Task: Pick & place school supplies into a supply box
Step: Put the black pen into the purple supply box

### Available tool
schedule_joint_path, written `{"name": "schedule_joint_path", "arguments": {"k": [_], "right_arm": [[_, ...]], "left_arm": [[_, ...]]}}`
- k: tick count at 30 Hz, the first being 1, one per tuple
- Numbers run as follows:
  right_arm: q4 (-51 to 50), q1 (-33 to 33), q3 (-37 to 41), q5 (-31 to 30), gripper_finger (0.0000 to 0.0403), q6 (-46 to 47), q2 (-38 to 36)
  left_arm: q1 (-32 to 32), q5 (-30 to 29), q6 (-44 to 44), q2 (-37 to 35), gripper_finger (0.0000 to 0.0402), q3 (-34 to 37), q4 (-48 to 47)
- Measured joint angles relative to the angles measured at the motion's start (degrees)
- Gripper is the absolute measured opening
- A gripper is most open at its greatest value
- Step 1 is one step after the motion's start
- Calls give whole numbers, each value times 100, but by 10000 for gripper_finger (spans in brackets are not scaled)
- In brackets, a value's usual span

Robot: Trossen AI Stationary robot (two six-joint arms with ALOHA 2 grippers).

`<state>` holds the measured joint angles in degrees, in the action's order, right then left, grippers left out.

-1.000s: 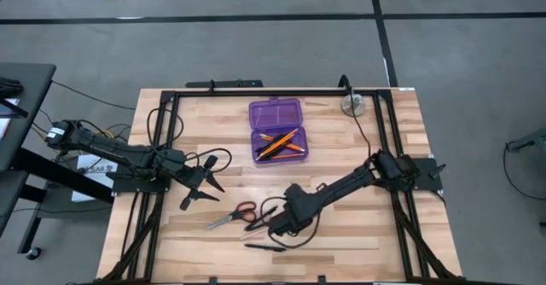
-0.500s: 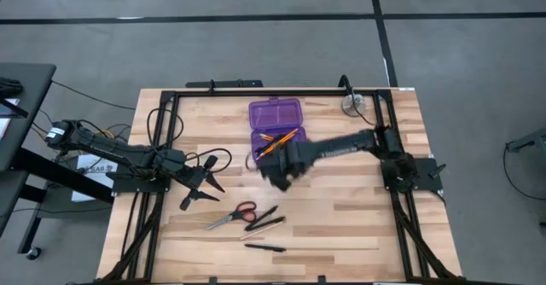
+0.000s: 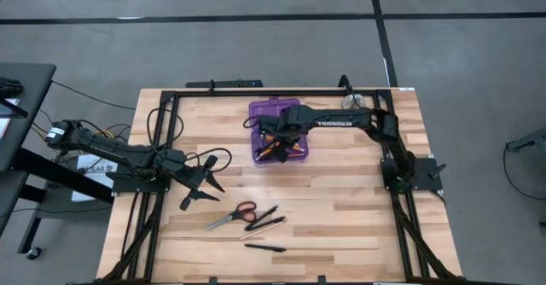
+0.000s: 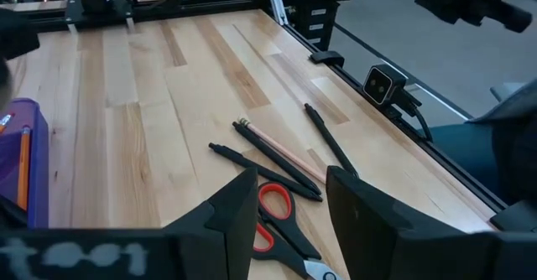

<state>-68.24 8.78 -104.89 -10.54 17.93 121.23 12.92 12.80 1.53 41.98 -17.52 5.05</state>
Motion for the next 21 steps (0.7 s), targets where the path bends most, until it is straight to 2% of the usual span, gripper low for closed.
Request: {"name": "schedule_joint_path", "arguments": {"k": [9, 21], "right_arm": [[230, 69, 317, 165, 12, -447, 0], [403, -70, 358, 146, 137, -445, 0]], "left_arm": [[-1, -4, 8, 0, 131, 0, 3], [0, -9, 46, 2, 131, 0, 3]]}}
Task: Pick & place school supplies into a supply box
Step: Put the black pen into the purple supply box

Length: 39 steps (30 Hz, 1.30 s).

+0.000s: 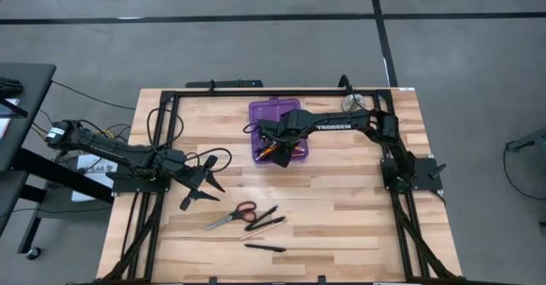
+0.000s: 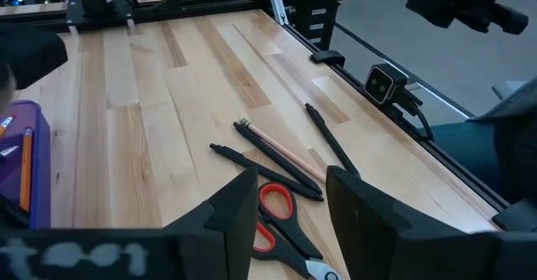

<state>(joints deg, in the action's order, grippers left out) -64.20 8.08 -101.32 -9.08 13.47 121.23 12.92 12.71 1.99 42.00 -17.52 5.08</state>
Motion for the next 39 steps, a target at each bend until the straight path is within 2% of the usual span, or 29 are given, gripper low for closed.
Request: {"name": "schedule_joint_path", "arguments": {"k": [3, 7, 12, 19, 26, 33, 39], "right_arm": [[-73, -35, 0, 0, 156, 115, 0], [-581, -151, 0, -11, 161, 372, 0], [-1252, -502, 0, -12, 147, 605, -2], [-1271, -1312, 0, -22, 124, 654, -54], [-377, -2253, -4, 16, 118, 1472, -59], [1432, -3041, -7, 485, 118, 2242, -59], [2755, -3436, -17, 481, 118, 2819, 52]], "left_arm": [[0, 0, 1, -1, 131, 0, -1], [0, -2, 1, 0, 131, 0, -2], [1, -4, 1, 0, 131, 0, -2], [1, -4, 1, 0, 131, -2, -2], [0, -4, 0, 0, 131, -2, -2], [0, -4, -1, 0, 131, -2, -3], [-1, -70, -1, 0, 131, -2, -5]]}}
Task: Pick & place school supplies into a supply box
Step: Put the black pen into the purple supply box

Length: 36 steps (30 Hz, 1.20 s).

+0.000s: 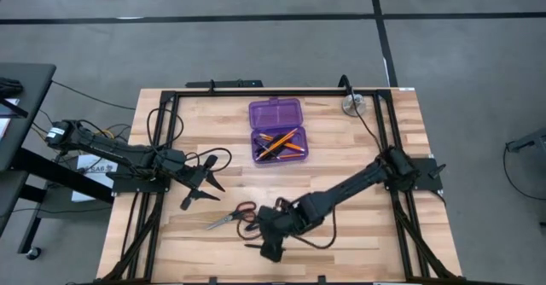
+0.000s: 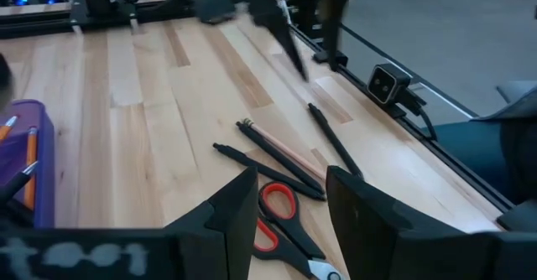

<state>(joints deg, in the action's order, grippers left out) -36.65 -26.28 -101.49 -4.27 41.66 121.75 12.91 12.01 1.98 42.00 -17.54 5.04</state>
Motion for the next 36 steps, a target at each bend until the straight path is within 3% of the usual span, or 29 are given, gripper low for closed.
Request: {"name": "schedule_joint_path", "arguments": {"k": [12, 36], "right_arm": [[842, -348, 4, -309, 119, 162, 417], [857, -636, 255, -505, 119, 440, 420]], "left_arm": [[2, -217, -97, 0, 131, 0, -26], [2, -210, -264, 0, 131, 0, -67]]}}
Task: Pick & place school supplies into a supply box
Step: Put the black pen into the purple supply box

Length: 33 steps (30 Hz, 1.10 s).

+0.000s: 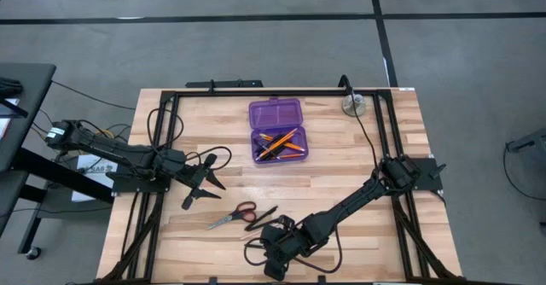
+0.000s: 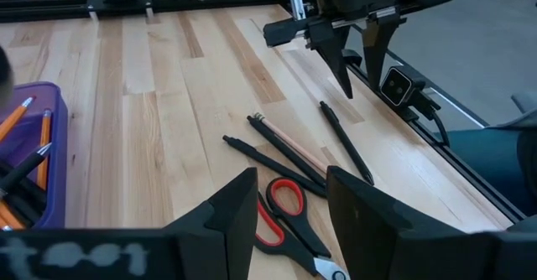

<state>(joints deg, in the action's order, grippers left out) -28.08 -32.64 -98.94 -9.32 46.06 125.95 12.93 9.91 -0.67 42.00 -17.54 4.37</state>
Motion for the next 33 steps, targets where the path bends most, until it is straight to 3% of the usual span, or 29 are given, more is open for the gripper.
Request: {"name": "schedule_joint_path", "arguments": {"k": [15, 33], "right_arm": [[159, 2, 0, 13, 119, -105, 397], [119, -37, -9, -257, 119, -149, 385]], "left_arm": [[0, 0, -18, 0, 131, 0, 11], [0, 0, -66, 0, 131, 0, 9]]}}
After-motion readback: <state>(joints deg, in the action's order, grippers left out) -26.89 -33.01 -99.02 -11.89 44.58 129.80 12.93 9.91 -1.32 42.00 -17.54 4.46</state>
